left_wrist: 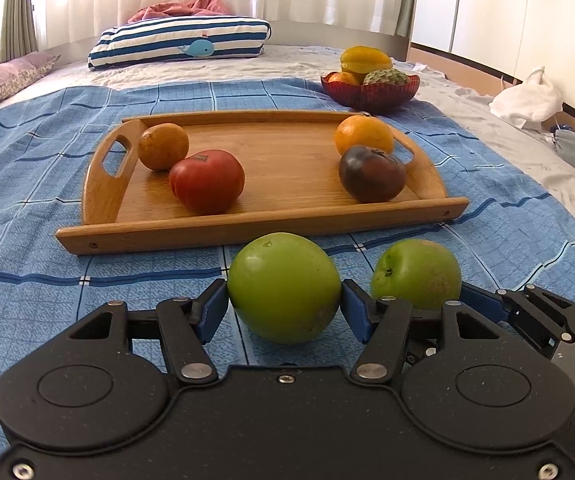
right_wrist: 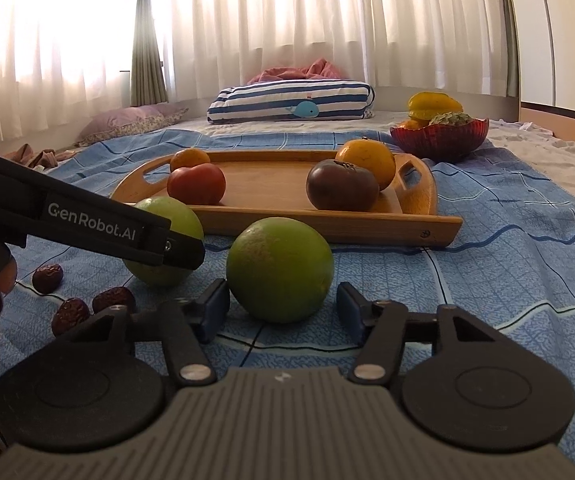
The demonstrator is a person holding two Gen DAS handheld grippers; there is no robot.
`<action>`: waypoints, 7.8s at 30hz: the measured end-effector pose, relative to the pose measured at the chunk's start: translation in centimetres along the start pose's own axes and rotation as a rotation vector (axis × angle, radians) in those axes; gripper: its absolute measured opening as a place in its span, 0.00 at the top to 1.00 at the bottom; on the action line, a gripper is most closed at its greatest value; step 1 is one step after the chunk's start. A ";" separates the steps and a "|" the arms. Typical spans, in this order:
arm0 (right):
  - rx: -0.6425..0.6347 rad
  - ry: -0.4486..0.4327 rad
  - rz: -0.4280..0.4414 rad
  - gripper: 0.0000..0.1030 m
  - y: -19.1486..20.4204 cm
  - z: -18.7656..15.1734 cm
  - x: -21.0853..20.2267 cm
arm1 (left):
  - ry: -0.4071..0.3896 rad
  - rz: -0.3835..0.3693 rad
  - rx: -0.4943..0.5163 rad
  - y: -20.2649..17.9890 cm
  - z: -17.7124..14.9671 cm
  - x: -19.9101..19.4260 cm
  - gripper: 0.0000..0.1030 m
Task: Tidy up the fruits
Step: 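Close the right tool on the smaller green fruit, then carry both green fruits onto the wooden tray and open both tools, then withdraw both tools from the tray toward the red dates on the cloth, then grasp a red date with the left tool while the right tool grasps another date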
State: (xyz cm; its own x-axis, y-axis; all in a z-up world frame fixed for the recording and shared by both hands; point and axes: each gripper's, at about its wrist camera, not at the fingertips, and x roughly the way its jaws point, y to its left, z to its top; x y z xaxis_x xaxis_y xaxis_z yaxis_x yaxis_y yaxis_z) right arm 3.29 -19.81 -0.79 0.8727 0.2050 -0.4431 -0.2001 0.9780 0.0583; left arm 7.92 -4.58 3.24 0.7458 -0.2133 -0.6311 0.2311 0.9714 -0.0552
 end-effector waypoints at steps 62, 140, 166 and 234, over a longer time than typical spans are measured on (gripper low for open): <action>0.080 0.001 -0.111 0.65 -1.0 6.2 -0.4 | -0.129 0.180 -0.093 7.0 4.6 -1.5 0.43; 0.198 0.132 -0.121 0.42 -10.1 12.0 15.5 | -0.036 0.140 -0.187 10.4 10.7 12.1 0.43; 0.157 0.062 -0.073 0.20 -8.2 11.2 10.2 | -0.133 0.145 -0.111 8.8 10.3 6.0 0.20; 0.008 -0.126 -0.057 0.67 9.1 -2.5 -4.8 | -0.172 0.145 -0.030 7.1 -6.9 -6.1 0.58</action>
State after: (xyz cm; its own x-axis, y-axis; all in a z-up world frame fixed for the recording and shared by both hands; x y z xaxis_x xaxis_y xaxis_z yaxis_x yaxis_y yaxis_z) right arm -3.88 -11.96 -0.40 0.9317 0.1519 -0.3299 -0.1455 0.9884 0.0440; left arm 0.74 4.33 1.34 0.8660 -0.0834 -0.4930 0.0969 0.9953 0.0017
